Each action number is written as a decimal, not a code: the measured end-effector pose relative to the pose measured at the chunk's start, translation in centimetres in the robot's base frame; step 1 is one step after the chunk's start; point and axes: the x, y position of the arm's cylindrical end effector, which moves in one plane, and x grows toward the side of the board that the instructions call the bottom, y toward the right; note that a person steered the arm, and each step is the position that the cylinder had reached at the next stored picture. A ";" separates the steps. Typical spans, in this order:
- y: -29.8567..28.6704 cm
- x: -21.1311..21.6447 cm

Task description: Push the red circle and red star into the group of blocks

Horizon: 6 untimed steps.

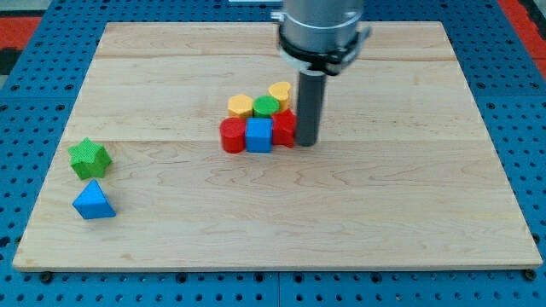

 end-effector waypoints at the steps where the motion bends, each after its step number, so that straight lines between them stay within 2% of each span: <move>1: -0.3 -0.4; 2: 5.7 1.9; 6: 6.5 3.0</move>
